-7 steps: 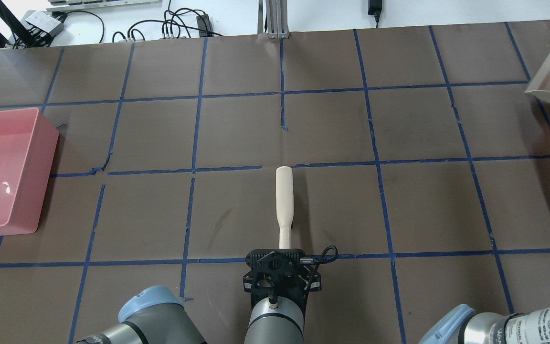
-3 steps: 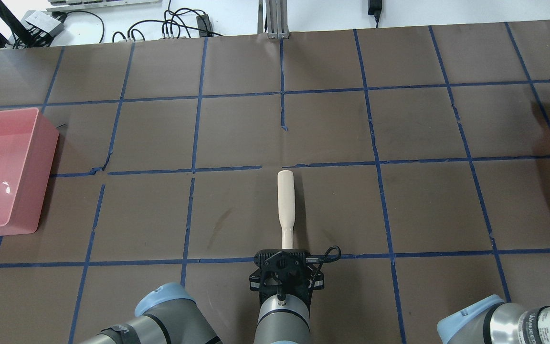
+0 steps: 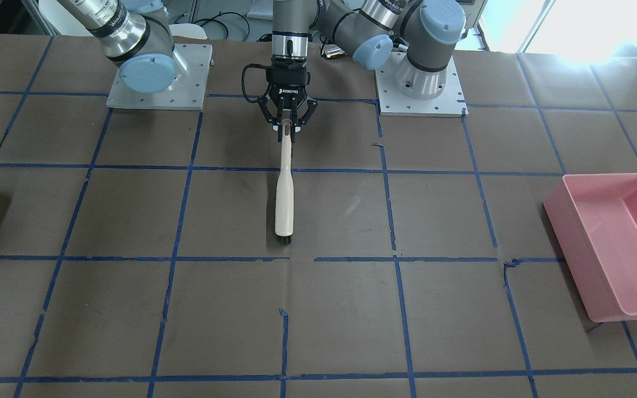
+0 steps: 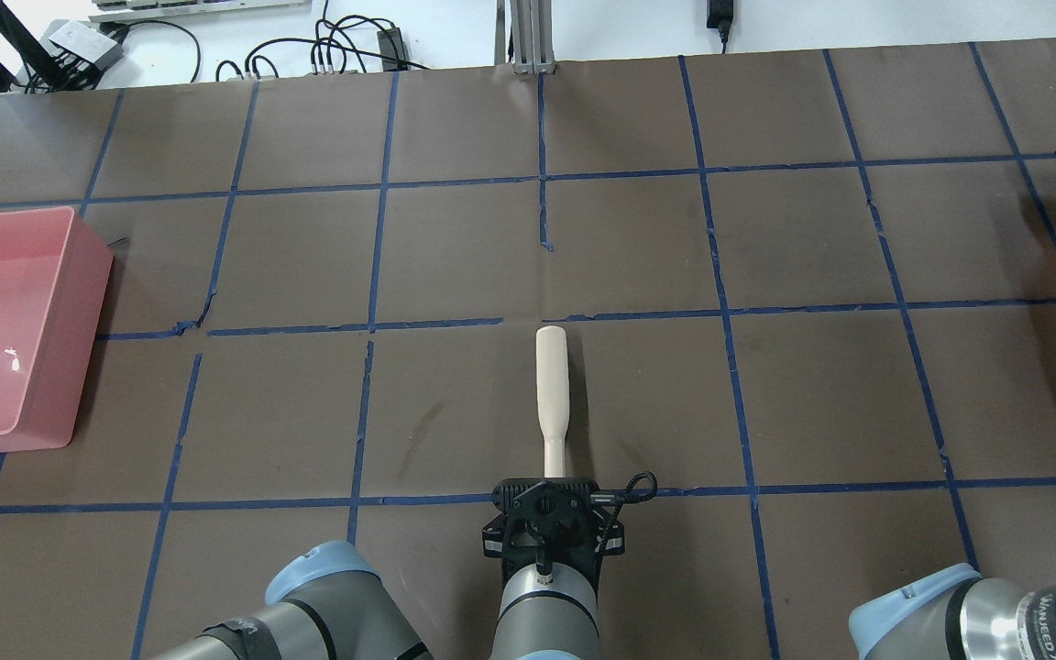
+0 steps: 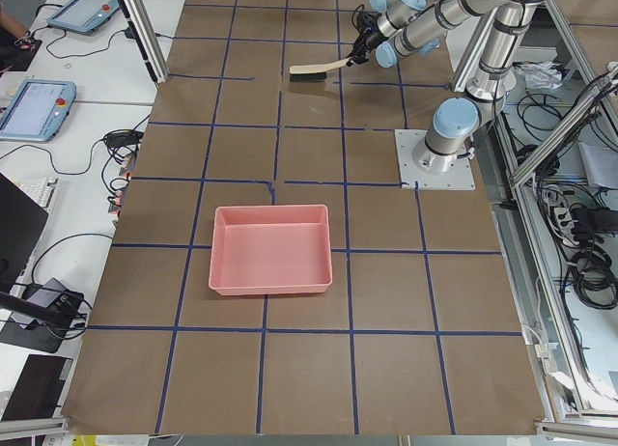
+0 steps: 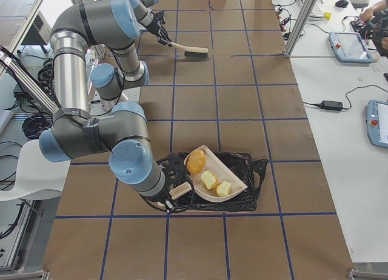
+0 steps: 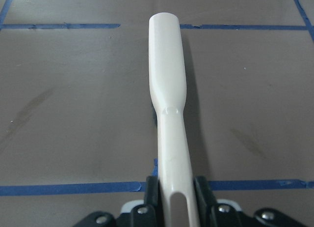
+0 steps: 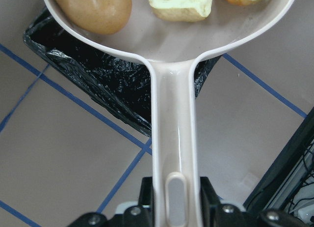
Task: Sweep and dump trash in nearest bin
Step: 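Tip the dustpan over the black trash bag with the right gripper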
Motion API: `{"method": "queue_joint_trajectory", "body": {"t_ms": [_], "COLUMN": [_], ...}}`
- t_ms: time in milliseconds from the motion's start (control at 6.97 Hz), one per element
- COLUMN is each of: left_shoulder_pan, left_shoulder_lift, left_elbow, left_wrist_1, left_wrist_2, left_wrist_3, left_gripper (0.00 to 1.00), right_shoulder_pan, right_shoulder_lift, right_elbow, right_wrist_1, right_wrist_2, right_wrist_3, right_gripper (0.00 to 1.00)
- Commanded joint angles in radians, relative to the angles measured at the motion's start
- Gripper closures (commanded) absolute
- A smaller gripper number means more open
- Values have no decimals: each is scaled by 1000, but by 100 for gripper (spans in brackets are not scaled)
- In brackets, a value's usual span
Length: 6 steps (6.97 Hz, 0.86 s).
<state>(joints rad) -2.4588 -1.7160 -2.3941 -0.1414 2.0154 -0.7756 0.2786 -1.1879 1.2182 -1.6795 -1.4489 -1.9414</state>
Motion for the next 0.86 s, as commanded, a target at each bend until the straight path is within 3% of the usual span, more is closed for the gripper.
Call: {"method": "queue_joint_trajectory", "body": {"t_ms": [0,717], "left_shoulder_pan": [3,12], "left_shoulder_lift": [4,-5], "left_elbow": [7,16], "left_wrist_1": [-6,-57], "left_wrist_2": [-1,-32], "left_wrist_3": [21,24], "left_gripper": [27,16], "right_shoulder_pan": [17,83], "right_shoulder_lift": [13,11], "right_elbow": [1,12], "right_wrist_1": [-31,-124], "right_wrist_2": [-44,-175], "right_wrist_3": [-13,-103], "right_gripper": [100,100]}}
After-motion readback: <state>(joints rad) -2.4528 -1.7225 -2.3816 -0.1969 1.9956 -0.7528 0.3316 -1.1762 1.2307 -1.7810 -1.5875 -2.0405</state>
